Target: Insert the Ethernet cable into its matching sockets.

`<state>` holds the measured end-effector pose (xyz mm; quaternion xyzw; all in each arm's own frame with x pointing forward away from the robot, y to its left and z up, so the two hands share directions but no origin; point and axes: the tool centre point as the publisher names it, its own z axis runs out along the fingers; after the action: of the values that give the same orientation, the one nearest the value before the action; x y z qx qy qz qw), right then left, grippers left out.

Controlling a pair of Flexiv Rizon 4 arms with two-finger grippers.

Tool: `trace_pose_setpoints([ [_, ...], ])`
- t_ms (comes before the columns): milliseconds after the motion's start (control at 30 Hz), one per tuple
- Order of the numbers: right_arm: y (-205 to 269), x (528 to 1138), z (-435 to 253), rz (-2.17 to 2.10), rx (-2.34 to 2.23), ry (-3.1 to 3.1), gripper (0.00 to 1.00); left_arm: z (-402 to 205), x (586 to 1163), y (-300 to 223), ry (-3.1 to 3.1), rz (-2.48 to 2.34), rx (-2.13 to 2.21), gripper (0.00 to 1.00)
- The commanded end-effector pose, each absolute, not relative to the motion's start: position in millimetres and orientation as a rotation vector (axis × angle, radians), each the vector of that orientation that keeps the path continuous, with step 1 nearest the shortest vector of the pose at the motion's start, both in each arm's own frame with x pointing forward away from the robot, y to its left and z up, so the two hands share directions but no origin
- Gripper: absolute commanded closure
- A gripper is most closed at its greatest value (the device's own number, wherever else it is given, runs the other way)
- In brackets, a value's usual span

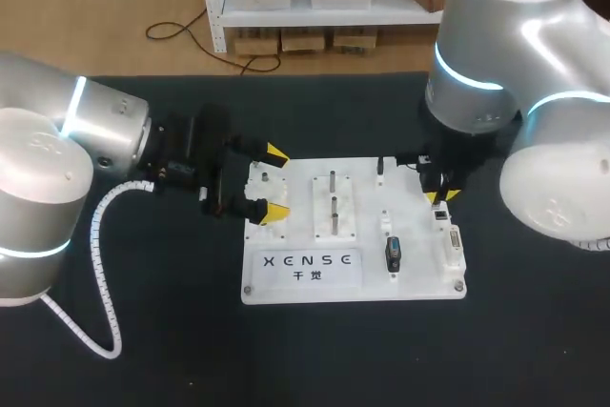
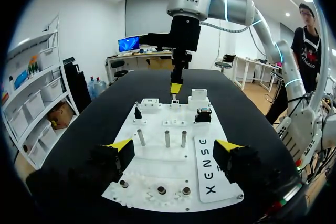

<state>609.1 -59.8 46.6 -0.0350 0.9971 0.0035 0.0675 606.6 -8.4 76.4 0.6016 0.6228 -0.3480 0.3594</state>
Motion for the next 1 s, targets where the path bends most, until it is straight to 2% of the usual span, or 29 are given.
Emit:
trace_pose_setpoints([
  [33, -60.8, 606.6, 43.8, 0.016, -0.099, 3.001, 1.0, 74.9, 605.5, -7.5, 1.599, -0.896, 1.547, 0.0],
  [1000, -73.1, 608.2, 31.0, 0.026, -0.075, 3.018, 1.0, 74.9, 605.5, -7.5, 1.599, -0.896, 1.547, 0.0],
])
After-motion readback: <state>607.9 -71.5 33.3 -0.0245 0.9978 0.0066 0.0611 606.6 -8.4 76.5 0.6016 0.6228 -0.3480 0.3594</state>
